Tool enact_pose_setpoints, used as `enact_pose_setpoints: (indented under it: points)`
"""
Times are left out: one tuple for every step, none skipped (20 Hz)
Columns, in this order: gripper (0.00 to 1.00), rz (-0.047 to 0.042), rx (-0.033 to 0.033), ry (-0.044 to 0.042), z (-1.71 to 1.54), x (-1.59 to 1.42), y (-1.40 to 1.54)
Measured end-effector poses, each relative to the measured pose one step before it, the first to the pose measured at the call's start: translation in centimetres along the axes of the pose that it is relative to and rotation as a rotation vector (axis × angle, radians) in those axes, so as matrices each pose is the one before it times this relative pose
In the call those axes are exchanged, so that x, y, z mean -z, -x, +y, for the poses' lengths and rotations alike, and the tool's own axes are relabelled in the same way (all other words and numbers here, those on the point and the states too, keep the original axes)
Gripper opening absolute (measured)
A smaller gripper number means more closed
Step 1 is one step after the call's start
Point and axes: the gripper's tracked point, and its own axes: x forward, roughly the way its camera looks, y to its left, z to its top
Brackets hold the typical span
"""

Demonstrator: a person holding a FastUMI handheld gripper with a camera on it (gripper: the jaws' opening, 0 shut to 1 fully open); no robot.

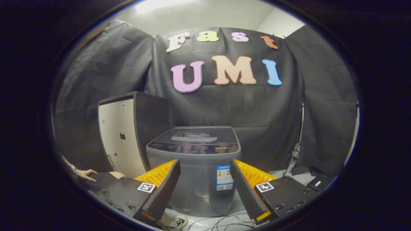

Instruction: Put the clothes into the washing machine and then close the washing machine lid.

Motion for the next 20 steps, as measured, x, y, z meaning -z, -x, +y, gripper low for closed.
enact_pose_setpoints:
  points:
    - [0.97,0.0018,0.00027,0.00202,0.1,0.134,0.326]
    - [0.97,-0.01253,-0.00448,-0.00047,-0.053,-0.317,0.025]
    - [0.97,-0.00622,-0.00309,0.00006,0.09,-0.139,0.099]
    - [0.97,-0.00693,0.00147,0.00334,0.108,-0.18,0.213]
    - [0.97,-0.00838,-0.00163,0.00525,0.125,-0.078,0.086]
    - [0.97,-0.01345,-0.00116,0.002,0.054,-0.19,0.279]
    - [0.97,-0.0099,0.00261,-0.00749,-0.22,-0.142,-0.022]
    - [0.97,0.0031,-0.00491,0.00235,0.174,0.242,0.144]
    - [0.97,0.00235,-0.00959,0.00232,0.301,-0.028,-0.28]
    - [0.97,0.00286,-0.00331,-0.00006,0.125,0.003,0.015]
    - [0.96,-0.00225,-0.00051,-0.00126,-0.029,0.016,0.186]
    - [0.97,-0.00047,-0.00123,0.00001,-0.047,-0.085,-0.014]
    - [0.97,0.0028,0.00003,0.00008,0.087,0.084,0.033]
    - [0.97,-0.00828,0.00006,-0.00054,-0.037,-0.12,0.217]
    - [0.97,0.00478,0.00101,-0.00249,0.026,0.075,-0.08]
    - [0.97,0.00024,-0.00188,0.00361,0.005,0.022,-0.037]
    - [0.97,-0.00179,-0.00497,-0.00233,0.102,-0.038,-0.022]
    - [0.97,0.00131,-0.00021,-0.00096,0.023,-0.006,-0.02]
    - [0.97,-0.00093,-0.00245,0.00149,0.087,0.043,0.029]
    - [0.97,-0.0006,-0.00682,-0.00179,0.081,-0.092,-0.011]
